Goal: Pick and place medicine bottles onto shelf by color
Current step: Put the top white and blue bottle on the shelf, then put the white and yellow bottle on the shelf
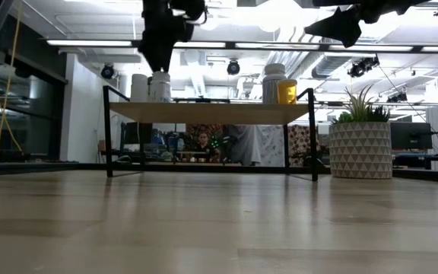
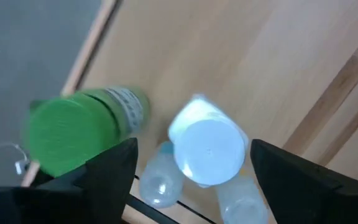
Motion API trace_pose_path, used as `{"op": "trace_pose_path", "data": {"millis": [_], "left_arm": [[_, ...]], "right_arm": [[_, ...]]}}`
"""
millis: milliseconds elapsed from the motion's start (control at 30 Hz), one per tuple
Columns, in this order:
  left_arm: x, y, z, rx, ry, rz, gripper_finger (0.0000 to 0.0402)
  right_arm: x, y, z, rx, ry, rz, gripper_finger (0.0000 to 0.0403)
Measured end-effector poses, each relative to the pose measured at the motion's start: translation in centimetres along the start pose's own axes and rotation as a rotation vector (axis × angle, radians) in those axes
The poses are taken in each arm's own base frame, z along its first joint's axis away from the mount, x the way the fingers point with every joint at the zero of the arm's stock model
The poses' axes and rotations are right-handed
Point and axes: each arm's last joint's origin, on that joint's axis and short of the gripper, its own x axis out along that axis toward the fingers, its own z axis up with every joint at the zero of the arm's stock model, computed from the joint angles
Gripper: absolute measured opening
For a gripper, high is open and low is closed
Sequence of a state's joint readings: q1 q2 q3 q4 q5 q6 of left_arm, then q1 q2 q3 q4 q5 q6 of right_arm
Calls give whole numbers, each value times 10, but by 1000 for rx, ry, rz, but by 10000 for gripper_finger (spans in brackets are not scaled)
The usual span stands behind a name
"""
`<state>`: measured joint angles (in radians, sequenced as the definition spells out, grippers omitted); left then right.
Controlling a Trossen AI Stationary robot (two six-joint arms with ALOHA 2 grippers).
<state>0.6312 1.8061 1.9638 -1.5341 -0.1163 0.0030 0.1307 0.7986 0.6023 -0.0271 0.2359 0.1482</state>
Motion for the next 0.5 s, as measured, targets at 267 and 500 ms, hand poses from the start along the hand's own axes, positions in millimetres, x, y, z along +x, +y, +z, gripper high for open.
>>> {"op": "trace_pose_path", "data": {"millis": [267,500], "left_arm": [[-63,1,-8,-54,-289,-37,301],[-100,-39,-56,17,-751,-152,300]], "right_arm": [[0,0,0,6,0,0,314],[0,0,0,35,0,0,314]]}}
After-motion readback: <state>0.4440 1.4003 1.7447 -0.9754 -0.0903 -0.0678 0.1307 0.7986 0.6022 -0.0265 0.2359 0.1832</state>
